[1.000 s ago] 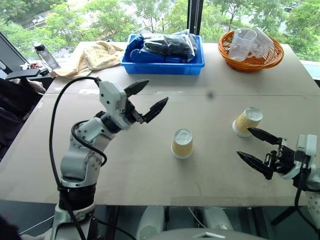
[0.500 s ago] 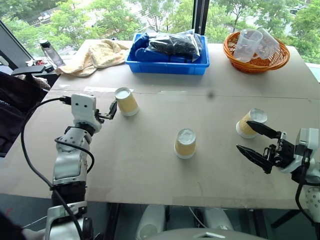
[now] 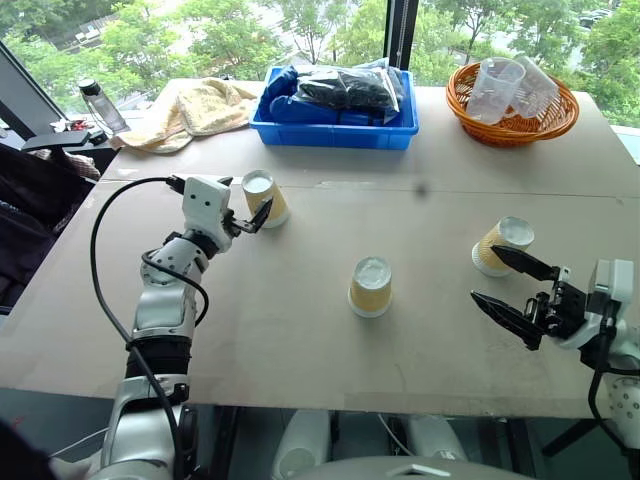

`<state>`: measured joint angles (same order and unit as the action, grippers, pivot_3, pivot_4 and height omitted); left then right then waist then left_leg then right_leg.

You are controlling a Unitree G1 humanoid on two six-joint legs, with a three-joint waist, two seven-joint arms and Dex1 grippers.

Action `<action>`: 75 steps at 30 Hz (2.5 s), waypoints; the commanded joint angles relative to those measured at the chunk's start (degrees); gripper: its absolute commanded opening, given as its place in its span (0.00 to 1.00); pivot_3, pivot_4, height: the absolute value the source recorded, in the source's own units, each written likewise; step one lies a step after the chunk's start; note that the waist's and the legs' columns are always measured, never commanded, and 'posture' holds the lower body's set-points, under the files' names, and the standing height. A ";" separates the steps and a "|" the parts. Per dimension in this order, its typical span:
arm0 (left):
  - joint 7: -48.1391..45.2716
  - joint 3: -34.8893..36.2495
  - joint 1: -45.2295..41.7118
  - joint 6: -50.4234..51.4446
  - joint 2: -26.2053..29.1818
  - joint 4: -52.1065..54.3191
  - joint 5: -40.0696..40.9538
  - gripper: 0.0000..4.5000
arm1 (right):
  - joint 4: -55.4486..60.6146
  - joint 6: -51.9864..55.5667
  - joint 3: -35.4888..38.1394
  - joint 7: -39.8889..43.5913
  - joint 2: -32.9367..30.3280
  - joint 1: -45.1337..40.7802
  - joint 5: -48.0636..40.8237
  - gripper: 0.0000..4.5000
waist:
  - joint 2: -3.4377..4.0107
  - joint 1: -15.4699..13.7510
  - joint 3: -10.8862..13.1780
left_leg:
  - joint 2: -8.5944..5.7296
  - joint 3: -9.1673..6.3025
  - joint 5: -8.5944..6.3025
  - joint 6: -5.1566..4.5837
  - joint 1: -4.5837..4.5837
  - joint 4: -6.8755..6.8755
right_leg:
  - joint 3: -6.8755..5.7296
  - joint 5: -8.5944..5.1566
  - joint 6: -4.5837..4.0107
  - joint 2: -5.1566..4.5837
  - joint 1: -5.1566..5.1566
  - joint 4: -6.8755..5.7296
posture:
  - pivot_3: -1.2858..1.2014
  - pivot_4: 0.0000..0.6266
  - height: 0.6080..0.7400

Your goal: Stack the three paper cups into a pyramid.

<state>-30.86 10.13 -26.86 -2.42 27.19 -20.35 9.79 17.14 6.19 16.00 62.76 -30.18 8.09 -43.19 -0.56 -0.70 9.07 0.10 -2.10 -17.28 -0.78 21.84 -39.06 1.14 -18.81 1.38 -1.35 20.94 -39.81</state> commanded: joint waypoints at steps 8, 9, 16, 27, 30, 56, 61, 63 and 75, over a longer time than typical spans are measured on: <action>-1.09 -1.58 -10.65 -6.41 -4.83 -16.53 -0.47 0.98 | 1.85 -1.34 -0.22 -0.38 0.47 0.02 0.65 1.00 | -0.02 0.03 0.01 | -0.02 -0.04 0.01 0.01 0.07 -0.09 | -0.09 0.00 0.00 0.00 0.01 -0.01 | 0.52 0.24 1.00; -1.11 -1.36 -11.27 -7.02 -5.06 -17.80 -0.32 0.98 | 1.90 -1.33 -0.23 -0.42 0.49 0.03 0.67 1.00 | -0.03 0.17 0.01 | -0.02 -0.04 0.01 0.01 0.07 -0.09 | -0.08 0.00 0.00 0.01 0.01 -0.01 | 0.52 0.24 1.00; -1.60 0.25 -12.72 -9.41 -5.45 -22.05 1.04 0.79 | 2.58 -1.24 0.45 -1.06 0.96 0.01 -0.10 1.00 | -0.03 0.41 0.01 | -0.02 -0.02 0.01 0.02 0.17 -0.09 | -0.05 0.00 0.00 0.01 0.16 -0.06 | 0.52 0.24 1.00; -24.59 -7.15 0.11 -1.86 -2.24 1.12 8.68 0.57 | 2.79 -0.76 0.78 -1.20 1.26 -0.39 -0.79 1.00 | -0.01 0.76 0.01 | -0.01 -0.01 0.02 0.04 0.25 -0.09 | -0.02 0.00 0.00 0.00 0.23 -0.05 | 0.52 0.24 1.00; -32.01 -12.94 6.78 2.93 1.35 12.28 9.87 0.57 | 2.40 -0.79 0.71 -1.02 1.25 -0.35 -0.76 1.00 | 0.02 1.26 -0.01 | 0.00 0.00 0.02 0.04 0.24 -0.02 | 0.05 0.00 0.00 0.00 0.25 -0.04 | 0.52 0.24 1.00; -35.08 -14.86 13.17 6.34 3.55 24.73 13.61 0.99 | 1.92 -1.14 3.01 -2.44 0.70 1.93 -0.32 1.00 | 0.15 1.30 -0.05 | 0.01 -0.03 -0.13 -0.22 -0.01 -0.07 | 0.02 0.00 0.00 0.01 -0.03 -0.03 | 0.52 0.24 1.00; -34.76 -11.65 13.73 13.76 6.98 36.39 20.32 0.99 | 0.39 -3.93 5.85 -5.72 1.59 1.82 2.32 1.00 | 0.15 1.31 -0.04 | 0.01 -0.03 -0.13 -0.22 -0.01 -0.07 | 0.03 0.00 0.00 0.00 -0.04 -0.03 | 0.52 0.24 1.00; -33.92 -9.65 13.74 18.17 8.84 41.07 24.63 0.99 | -0.88 -5.39 6.78 -7.99 1.42 1.36 5.11 1.00 | 0.18 1.32 -0.03 | 0.01 -0.03 -0.12 -0.22 -0.01 -0.06 | 0.03 0.00 0.00 0.00 -0.03 -0.02 | 0.52 0.24 1.00; -31.60 -6.47 3.03 34.42 16.46 47.11 35.69 0.99 | -8.12 -0.31 1.28 -27.84 1.44 -7.36 23.68 1.00 | 0.32 1.48 0.05 | 0.01 0.05 0.00 0.00 -0.03 -0.04 | 0.12 0.00 0.00 0.09 -0.01 -0.04 | 0.52 0.24 1.00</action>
<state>-63.25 1.81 -22.64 30.93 43.20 25.92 43.52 8.43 4.68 16.24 38.07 -29.08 2.09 -19.56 -0.24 0.78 9.12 0.11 -2.04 -17.28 -0.77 21.83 -39.09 1.27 -18.81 1.38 -1.26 20.94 -39.84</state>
